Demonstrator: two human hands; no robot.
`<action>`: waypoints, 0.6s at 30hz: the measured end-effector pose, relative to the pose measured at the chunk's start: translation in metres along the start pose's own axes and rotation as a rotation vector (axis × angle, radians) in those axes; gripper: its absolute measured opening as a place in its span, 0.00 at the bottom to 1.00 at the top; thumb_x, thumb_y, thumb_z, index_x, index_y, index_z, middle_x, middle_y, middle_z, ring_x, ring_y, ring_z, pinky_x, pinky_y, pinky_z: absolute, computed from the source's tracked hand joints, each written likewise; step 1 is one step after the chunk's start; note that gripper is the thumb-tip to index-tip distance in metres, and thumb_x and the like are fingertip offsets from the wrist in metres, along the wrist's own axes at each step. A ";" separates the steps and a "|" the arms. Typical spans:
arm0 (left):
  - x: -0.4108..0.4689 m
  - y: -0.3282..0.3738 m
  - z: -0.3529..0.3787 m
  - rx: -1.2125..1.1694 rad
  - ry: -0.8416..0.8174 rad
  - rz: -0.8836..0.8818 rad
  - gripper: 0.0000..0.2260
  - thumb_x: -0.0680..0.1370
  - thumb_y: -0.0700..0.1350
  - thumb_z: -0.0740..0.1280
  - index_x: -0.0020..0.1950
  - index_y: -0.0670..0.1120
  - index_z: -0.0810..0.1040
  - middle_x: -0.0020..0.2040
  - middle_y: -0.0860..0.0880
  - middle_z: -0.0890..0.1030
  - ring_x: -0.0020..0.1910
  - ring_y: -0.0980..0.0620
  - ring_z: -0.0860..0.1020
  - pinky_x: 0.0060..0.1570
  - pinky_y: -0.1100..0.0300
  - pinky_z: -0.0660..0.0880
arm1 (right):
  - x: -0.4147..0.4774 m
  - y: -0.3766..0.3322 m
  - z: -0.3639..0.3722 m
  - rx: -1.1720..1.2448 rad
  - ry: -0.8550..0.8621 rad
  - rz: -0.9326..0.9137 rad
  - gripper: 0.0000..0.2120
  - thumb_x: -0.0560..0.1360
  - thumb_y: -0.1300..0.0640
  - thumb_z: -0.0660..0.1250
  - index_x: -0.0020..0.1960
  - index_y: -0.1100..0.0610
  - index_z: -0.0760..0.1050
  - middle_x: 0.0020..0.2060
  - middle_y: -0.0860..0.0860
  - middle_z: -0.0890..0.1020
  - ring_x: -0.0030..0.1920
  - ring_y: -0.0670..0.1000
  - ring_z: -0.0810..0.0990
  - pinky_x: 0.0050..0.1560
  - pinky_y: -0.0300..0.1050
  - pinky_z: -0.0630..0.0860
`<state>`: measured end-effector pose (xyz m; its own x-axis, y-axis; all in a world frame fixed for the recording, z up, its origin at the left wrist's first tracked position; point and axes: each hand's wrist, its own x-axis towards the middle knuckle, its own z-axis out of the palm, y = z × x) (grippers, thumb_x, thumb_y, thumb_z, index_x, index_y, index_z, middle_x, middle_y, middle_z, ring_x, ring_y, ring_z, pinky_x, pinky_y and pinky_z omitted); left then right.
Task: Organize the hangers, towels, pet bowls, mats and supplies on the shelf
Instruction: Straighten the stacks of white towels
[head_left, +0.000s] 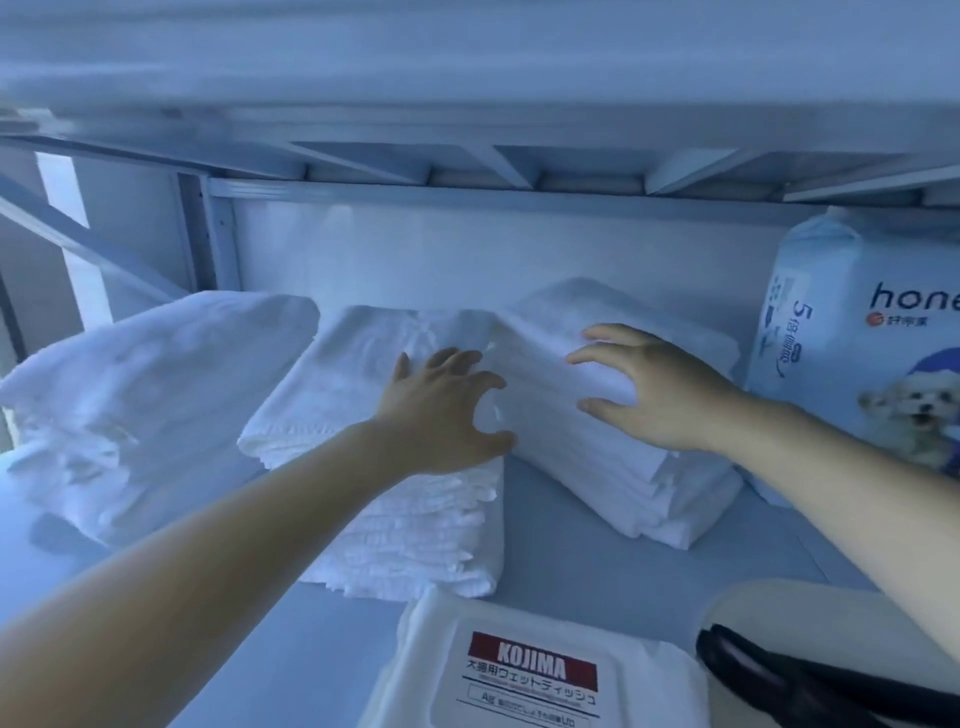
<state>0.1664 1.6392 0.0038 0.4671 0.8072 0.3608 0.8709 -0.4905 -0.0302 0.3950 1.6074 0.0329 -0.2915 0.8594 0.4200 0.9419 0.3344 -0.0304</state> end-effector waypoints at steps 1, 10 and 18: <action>-0.003 0.002 0.000 0.001 0.010 -0.006 0.27 0.73 0.66 0.59 0.70 0.60 0.62 0.76 0.54 0.54 0.75 0.54 0.49 0.71 0.47 0.47 | -0.001 0.007 0.000 -0.003 0.005 0.017 0.23 0.74 0.44 0.65 0.68 0.43 0.67 0.73 0.43 0.59 0.72 0.44 0.58 0.69 0.42 0.61; -0.014 -0.001 0.007 0.002 0.002 -0.019 0.29 0.70 0.64 0.65 0.69 0.63 0.64 0.77 0.55 0.52 0.75 0.55 0.47 0.74 0.49 0.44 | -0.009 0.047 -0.003 0.069 0.065 0.049 0.30 0.69 0.42 0.69 0.69 0.44 0.66 0.72 0.41 0.60 0.70 0.44 0.63 0.64 0.38 0.61; -0.026 -0.029 0.000 -0.063 0.002 0.031 0.28 0.67 0.61 0.68 0.66 0.64 0.67 0.75 0.60 0.56 0.74 0.60 0.52 0.72 0.58 0.48 | -0.007 0.051 0.032 -0.096 0.167 -0.002 0.36 0.67 0.32 0.54 0.68 0.50 0.69 0.70 0.51 0.68 0.71 0.52 0.64 0.67 0.51 0.60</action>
<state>0.1287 1.6326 -0.0045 0.4935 0.7905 0.3626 0.8447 -0.5350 0.0168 0.4396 1.6307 -0.0003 -0.2696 0.7801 0.5646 0.9552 0.2910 0.0541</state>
